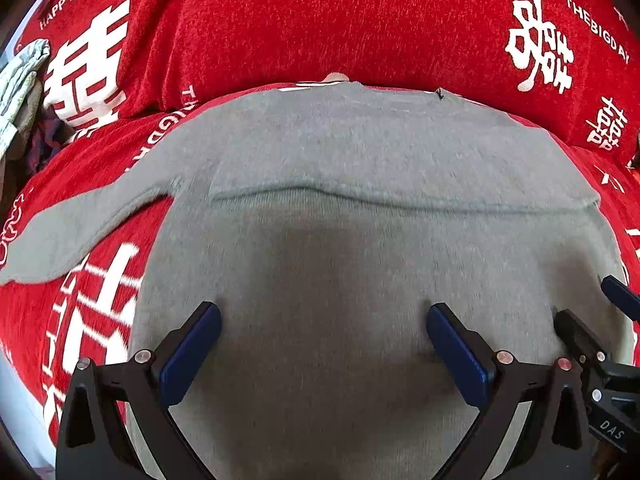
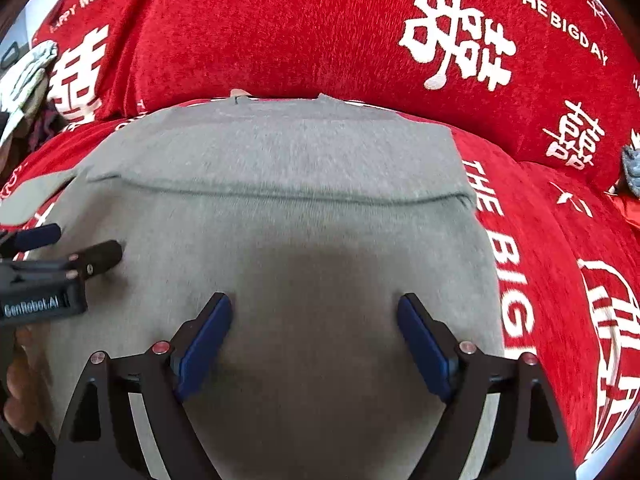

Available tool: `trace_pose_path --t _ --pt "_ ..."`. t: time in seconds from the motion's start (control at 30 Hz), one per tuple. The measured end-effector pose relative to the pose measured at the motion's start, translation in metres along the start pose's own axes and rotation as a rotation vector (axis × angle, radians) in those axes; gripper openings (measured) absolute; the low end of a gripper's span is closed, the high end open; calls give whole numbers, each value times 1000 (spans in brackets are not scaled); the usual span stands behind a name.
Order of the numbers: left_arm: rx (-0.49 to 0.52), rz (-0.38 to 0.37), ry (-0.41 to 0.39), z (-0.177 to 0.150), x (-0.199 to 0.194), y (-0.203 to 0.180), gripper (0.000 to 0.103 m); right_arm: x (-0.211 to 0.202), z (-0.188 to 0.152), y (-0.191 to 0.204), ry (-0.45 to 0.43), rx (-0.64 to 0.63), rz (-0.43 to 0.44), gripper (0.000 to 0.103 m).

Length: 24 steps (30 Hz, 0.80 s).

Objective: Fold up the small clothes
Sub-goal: 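Move the left gripper to the other sleeve cuff and close on it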

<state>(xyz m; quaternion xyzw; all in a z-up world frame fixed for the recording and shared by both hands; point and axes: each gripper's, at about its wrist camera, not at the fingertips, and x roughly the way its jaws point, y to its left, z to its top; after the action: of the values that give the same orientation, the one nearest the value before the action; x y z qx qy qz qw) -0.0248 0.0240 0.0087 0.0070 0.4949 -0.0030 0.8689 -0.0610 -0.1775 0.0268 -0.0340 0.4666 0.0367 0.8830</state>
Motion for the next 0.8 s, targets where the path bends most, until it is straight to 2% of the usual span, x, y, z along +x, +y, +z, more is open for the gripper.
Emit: trace_pose_path --t 0.17,0.27,0.37,0.47,0.53,0.63,0.7,0.8 --pt "-1 -20 6 -18 -14 4 103 -11 -13 3 -24 3 -11 87" --pt "-52 -40 0 -21 -29 24 103 -14 -7 3 18 9 -1 87" --pt "-156 23 -56 -15 -43 68 103 -17 -2 -5 -6 94 56 87" --pt "-339 102 -83 -10 -45 136 103 -11 2 0 15 85 46 87" --pt "-484 157 -73 -12 -39 189 103 -8 2 7 23 54 32 87" --pt "-646 232 -69 -22 -31 253 103 -7 3 17 25 20 32 88" --pt "-726 301 -69 -29 -24 291 103 -6 3 22 27 2 30 88" --pt "-817 323 -15 -34 -2 328 103 -3 6 30 28 -19 28 88"
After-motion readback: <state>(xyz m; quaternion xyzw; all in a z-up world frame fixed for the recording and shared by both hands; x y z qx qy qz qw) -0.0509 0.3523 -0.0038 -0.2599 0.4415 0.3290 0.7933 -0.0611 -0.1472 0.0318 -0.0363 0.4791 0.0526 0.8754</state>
